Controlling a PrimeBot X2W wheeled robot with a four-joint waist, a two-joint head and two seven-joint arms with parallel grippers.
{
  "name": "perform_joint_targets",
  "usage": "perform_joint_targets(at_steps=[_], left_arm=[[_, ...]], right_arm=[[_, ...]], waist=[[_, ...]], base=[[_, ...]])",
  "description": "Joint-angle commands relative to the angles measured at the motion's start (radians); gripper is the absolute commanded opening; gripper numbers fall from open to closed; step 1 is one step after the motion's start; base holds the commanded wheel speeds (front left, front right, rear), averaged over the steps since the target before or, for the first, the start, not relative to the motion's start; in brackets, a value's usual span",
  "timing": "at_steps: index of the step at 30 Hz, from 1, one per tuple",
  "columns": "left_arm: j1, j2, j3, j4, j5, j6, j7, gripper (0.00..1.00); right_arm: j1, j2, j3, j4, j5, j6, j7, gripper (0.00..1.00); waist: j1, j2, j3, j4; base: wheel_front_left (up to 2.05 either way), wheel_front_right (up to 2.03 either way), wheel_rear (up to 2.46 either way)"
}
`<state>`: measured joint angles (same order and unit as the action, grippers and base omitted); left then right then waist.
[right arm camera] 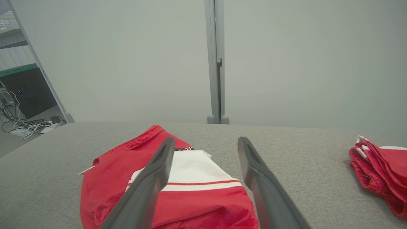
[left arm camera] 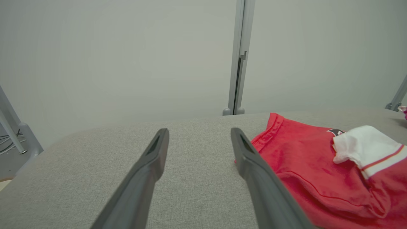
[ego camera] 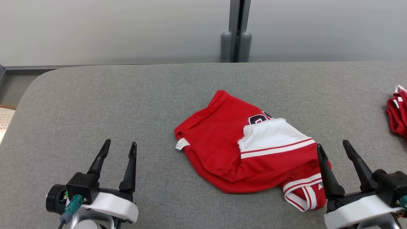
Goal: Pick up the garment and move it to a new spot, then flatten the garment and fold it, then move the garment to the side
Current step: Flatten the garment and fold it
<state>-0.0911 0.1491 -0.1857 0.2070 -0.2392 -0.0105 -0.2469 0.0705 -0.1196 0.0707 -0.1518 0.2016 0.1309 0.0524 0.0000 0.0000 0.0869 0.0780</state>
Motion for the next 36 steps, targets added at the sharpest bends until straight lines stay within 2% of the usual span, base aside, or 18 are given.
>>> perform_joint_targets(at_steps=[1, 9, 15, 19, 23, 31, 32, 33, 34, 35, 36], left_arm=[[0.001, 0.008, -0.001, -0.005, -0.005, 0.005, 0.000, 1.00], [-0.014, 0.013, -0.007, -0.015, -0.007, 0.011, 0.002, 1.00], [-0.047, 0.007, -0.014, -0.018, -0.011, 0.011, 0.002, 1.00], [-0.070, 0.002, -0.022, -0.012, -0.008, 0.007, -0.002, 1.00], [-0.094, -0.004, -0.029, -0.004, -0.007, 0.004, -0.008, 1.00], [-0.123, -0.018, -0.040, 0.015, -0.006, -0.001, -0.014, 1.00], [-0.125, -0.018, -0.039, 0.016, -0.006, 0.000, -0.014, 1.00], [-0.125, -0.018, -0.039, 0.016, -0.006, 0.000, -0.014, 1.00], [-0.125, -0.018, -0.038, 0.016, -0.006, 0.001, -0.016, 1.00], [-0.124, -0.018, -0.036, 0.017, -0.006, 0.002, -0.016, 1.00], [-0.122, -0.017, -0.034, 0.018, -0.006, 0.004, -0.017, 1.00]], right_arm=[[0.004, 0.000, -0.003, -0.001, 0.008, 0.000, -0.005, 1.00], [-0.011, -0.007, -0.016, 0.040, 0.017, 0.000, 0.006, 1.00], [-0.099, -0.041, -0.013, 0.166, 0.059, 0.000, 0.001, 1.00], [-0.212, -0.083, 0.039, 0.297, 0.099, 0.000, -0.002, 1.00], [-0.348, -0.129, 0.145, 0.433, 0.141, 0.000, 0.009, 1.00], [-0.522, -0.164, 0.302, 0.630, 0.252, 0.000, 0.021, 0.98], [-0.532, -0.168, 0.314, 0.641, 0.262, 0.000, 0.013, 0.47], [-0.532, -0.168, 0.314, 0.641, 0.262, 0.000, 0.013, 0.47], [-0.539, -0.172, 0.325, 0.651, 0.269, 0.000, 0.007, 0.17], [-0.545, -0.175, 0.335, 0.655, 0.277, 0.000, -0.001, 0.00], [-0.551, -0.175, 0.347, 0.654, 0.288, 0.000, -0.012, 0.00]], waist=[[0.0000, 0.0000, 0.000, 0.000], [0.0000, 0.0000, 0.015, 0.002], [0.0000, 0.0000, 0.054, 0.010], [0.0000, 0.0000, 0.086, 0.022], [0.0000, 0.0000, 0.117, 0.037], [0.0000, 0.0000, 0.148, 0.059], [0.0000, 0.0000, 0.150, 0.059], [0.0000, 0.0000, 0.150, 0.059], [0.0000, 0.0000, 0.151, 0.057], [0.0000, 0.0000, 0.153, 0.055], [0.0000, 0.0000, 0.154, 0.050]], base=[[0.00, 0.00, 0.00], [0.00, 0.00, 0.00], [0.00, 0.00, 0.00], [0.00, 0.00, 0.00], [0.00, 0.00, 0.00], [0.00, 0.00, 0.00], [0.00, 0.00, 0.00], [0.00, 0.00, 0.00], [0.00, 0.00, 0.00], [0.00, 0.00, 0.00], [0.00, 0.00, 0.00]])
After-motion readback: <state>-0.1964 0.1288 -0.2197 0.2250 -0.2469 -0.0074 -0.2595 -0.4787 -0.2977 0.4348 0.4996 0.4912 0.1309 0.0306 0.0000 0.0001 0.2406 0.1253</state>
